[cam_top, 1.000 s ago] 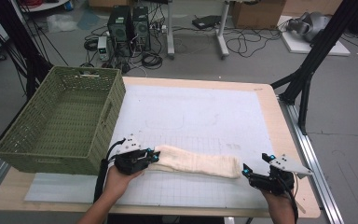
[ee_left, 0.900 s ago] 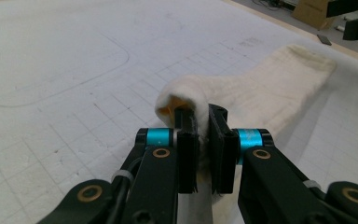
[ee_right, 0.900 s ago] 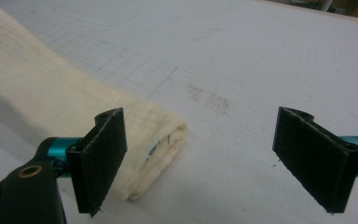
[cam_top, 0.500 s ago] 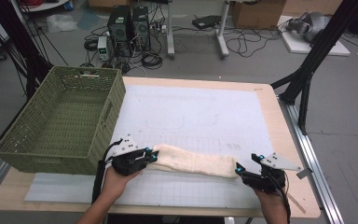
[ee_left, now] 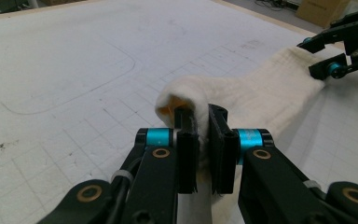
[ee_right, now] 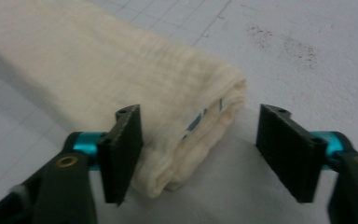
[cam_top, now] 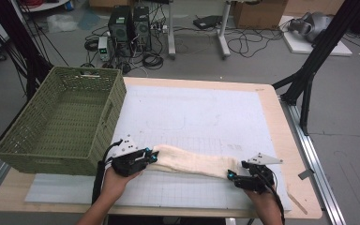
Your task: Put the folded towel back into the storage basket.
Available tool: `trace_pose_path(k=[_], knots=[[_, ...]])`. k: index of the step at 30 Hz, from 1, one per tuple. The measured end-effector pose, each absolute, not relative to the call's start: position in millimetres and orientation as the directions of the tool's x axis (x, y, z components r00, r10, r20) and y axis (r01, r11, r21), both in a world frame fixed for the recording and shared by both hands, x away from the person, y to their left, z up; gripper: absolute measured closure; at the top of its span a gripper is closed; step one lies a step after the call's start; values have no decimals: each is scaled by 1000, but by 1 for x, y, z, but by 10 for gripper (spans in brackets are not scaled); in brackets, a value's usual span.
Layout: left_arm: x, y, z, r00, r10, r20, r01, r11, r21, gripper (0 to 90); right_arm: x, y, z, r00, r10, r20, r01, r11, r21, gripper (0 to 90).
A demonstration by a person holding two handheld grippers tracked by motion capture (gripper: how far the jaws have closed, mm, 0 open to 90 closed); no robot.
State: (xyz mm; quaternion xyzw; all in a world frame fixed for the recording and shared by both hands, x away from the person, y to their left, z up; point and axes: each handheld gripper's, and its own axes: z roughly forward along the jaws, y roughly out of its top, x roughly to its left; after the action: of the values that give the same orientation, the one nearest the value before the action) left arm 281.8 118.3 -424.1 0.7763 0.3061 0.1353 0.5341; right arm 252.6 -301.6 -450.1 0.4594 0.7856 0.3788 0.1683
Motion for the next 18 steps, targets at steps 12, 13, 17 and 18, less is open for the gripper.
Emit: trace_pose_path(k=[12, 13, 17, 18], knots=[[280, 120, -422, 779, 618, -102, 322, -255, 912, 826, 253, -302, -447, -589, 795, 143, 590, 303, 748, 776], [280, 120, -422, 779, 618, -102, 322, -255, 912, 827, 254, -303, -447, -594, 792, 142, 587, 305, 750, 779], [277, 123, -419, 777, 622, -98, 313, -246, 917, 827, 254, -305, -442, -622, 774, 123, 544, 313, 779, 786], [276, 124, -418, 777, 623, -96, 310, -244, 919, 827, 253, -305, -441, -628, 769, 119, 531, 312, 788, 787]])
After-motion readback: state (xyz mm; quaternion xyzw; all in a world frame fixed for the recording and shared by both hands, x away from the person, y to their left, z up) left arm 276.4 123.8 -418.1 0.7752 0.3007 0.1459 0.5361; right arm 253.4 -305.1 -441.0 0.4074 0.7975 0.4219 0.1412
